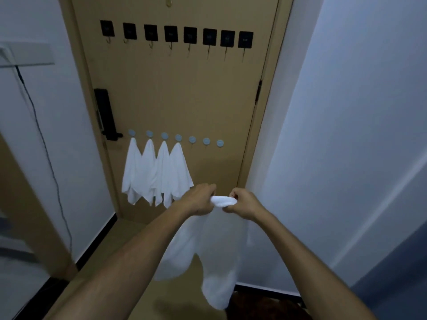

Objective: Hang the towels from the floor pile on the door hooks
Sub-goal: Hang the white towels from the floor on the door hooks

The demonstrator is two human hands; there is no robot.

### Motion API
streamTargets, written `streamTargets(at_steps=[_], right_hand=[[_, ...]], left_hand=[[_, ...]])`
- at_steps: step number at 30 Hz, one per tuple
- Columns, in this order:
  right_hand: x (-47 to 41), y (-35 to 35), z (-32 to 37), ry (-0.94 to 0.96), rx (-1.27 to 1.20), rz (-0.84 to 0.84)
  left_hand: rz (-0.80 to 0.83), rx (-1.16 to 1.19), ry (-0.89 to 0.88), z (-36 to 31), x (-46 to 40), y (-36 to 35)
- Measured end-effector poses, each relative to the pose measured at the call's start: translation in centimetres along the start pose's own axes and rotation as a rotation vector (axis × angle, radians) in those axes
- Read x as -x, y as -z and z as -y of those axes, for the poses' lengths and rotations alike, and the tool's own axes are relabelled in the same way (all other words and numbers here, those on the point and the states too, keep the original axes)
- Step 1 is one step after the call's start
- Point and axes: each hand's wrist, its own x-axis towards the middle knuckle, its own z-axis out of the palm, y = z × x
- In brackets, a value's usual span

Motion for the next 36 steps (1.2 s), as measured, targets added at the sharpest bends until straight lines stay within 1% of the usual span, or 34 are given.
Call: streamTargets(at_steps=[2,4,8,10,13,15,17,18,19,21,23,25,27,30,32,36], right_hand=[[-1.4,-1.3,1.7,0.007,-0.057,0.071],[-2.6,-2.7,3.8,0.016,-0.144,0.108],[-5.3,-5.2,7.5,0.132,-0.24,0.041],[-6.4,-6.2,9.0,0.192,-0.224,0.032],[-7.8,-7.2,10.0,0.253,-0.176,0.028],[-9.0,-7.9,9.7,0.231,-0.078,0.092],[-10.5,-8.7,8.9,0.186,0.081,0.231],[-11.2,-9.0,8.3,0.16,0.099,0.276],[-12.0,-9.2,7.8,0.145,0.073,0.287],[-13.7,-9.4,7.0,0.128,-0.111,0.216],[-15.7,-9.4,6.7,0.139,-0.255,0.162],[-17.9,-9.5,6.6,0.169,-0.256,0.164],[-20.3,-9.4,6.2,0.175,-0.261,0.167],[-23.6,-8.8,4.7,0.174,-0.201,0.261],[-25.8,-8.4,3.3,0.141,-0.19,0.304],[-29.9,-7.0,1.2,0.03,-0.277,0.297]], left_hand=[[-0.049,0.004,0.009,2.2,0.2,1.5],[-0.08,0.064,0.015,4.6,0.4,3.0],[-0.012,0.212,0.014,8.5,0.9,5.0],[0.03,0.305,0.042,10.0,1.2,5.4],[0.033,0.397,0.093,12.4,0.9,5.8],[0.011,0.413,0.092,13.6,0.3,5.8],[-0.023,0.396,0.082,14.5,-0.6,5.6],[-0.035,0.375,0.081,14.9,-1.1,5.5],[-0.043,0.347,0.081,15.4,-1.7,5.4],[-0.048,0.283,0.1,16.8,-2.9,5.4],[0.004,0.238,0.109,18.4,-4.3,5.6],[0.106,0.22,0.078,19.4,-6.4,5.7],[0.166,0.211,0.036,20.0,-9.1,5.7],[0.188,0.175,0.035,20.5,-13.7,5.7],[0.186,0.151,0.043,20.9,-16.6,5.4],[0.199,0.147,0.037,21.5,-21.8,4.7]])
